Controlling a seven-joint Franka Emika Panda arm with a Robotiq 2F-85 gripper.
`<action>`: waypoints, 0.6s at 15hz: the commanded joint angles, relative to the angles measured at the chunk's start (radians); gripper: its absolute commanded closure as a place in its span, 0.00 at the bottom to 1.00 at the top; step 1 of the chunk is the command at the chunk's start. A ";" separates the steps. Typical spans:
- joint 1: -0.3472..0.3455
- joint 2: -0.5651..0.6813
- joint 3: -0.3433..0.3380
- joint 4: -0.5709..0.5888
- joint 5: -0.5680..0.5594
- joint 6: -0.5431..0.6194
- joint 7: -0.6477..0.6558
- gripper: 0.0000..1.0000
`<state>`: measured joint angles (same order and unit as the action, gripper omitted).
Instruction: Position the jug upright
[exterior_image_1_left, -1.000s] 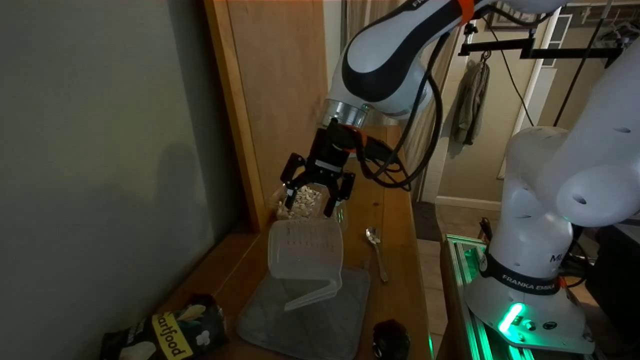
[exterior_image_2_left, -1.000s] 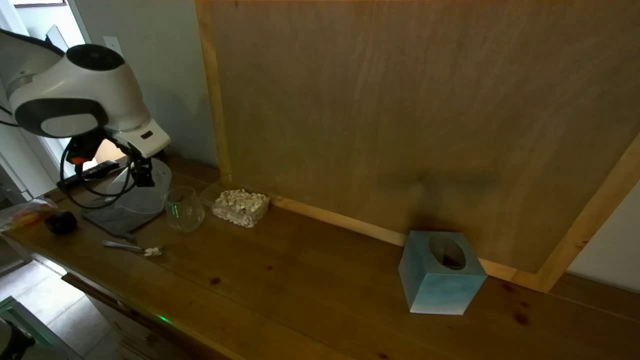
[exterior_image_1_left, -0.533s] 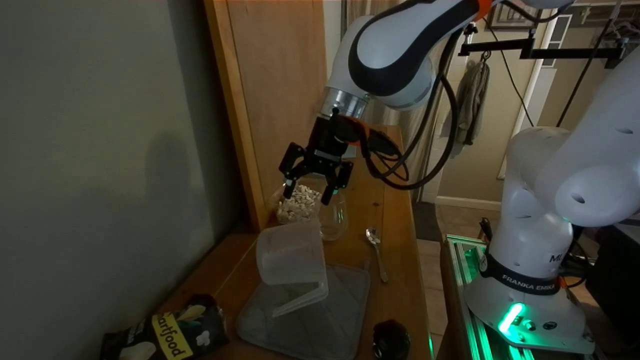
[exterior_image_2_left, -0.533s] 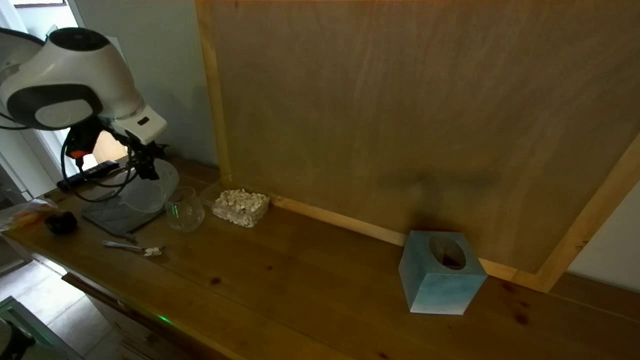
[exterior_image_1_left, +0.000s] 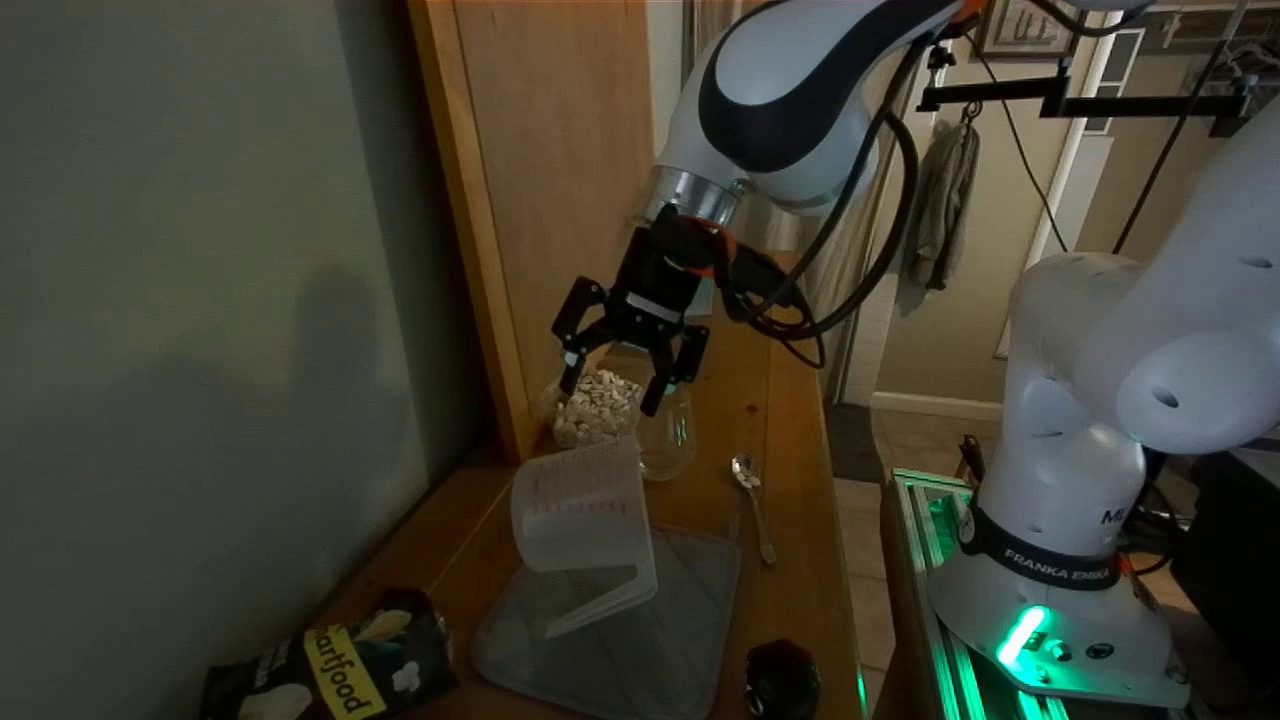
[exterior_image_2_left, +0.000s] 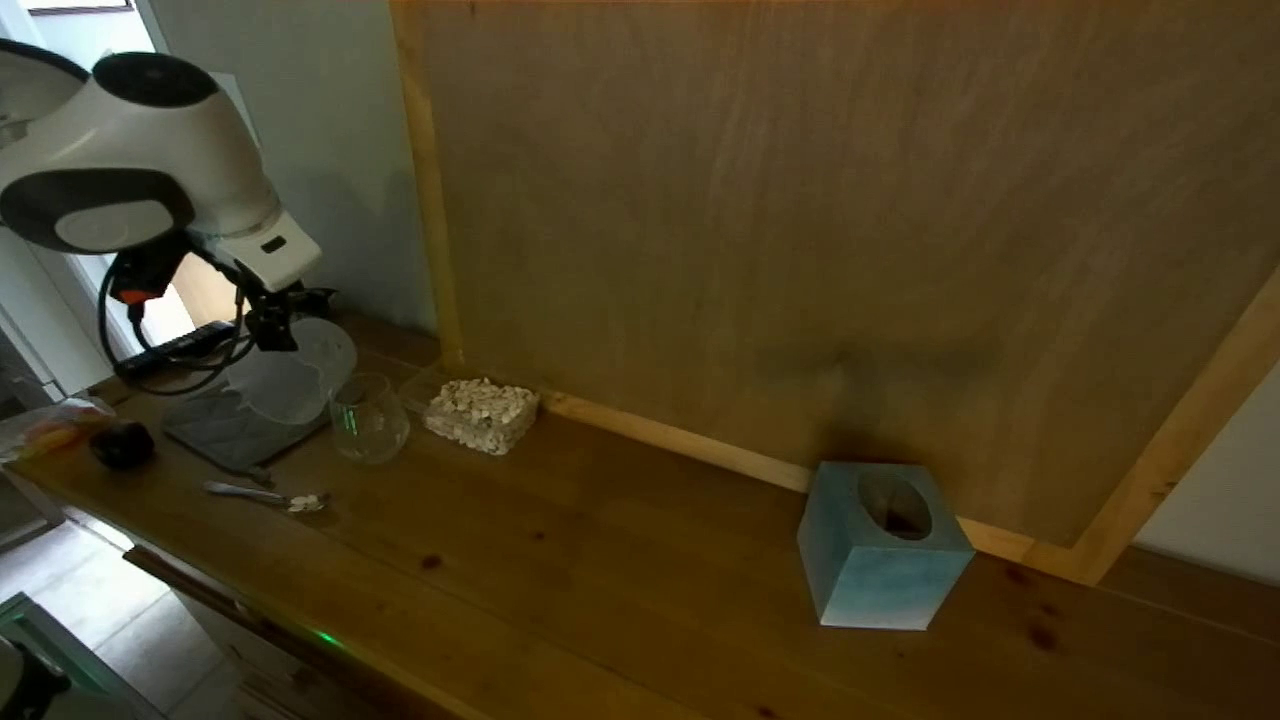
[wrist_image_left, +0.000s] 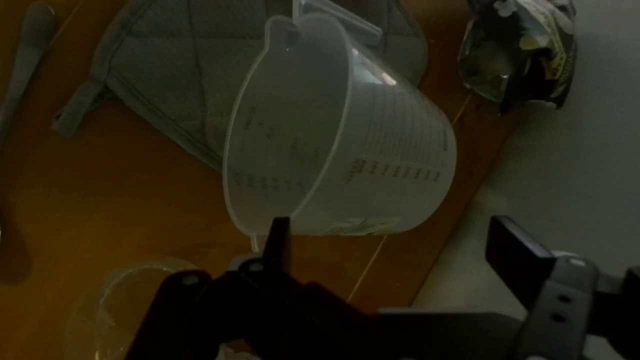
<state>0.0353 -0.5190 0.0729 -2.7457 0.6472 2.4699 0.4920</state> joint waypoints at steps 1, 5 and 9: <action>-0.001 -0.001 -0.015 0.000 0.037 -0.051 0.014 0.00; -0.003 0.011 -0.024 -0.001 0.052 -0.081 -0.002 0.00; 0.012 0.035 -0.029 -0.002 0.123 -0.059 -0.028 0.00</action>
<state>0.0317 -0.5050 0.0575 -2.7481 0.7002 2.4016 0.4930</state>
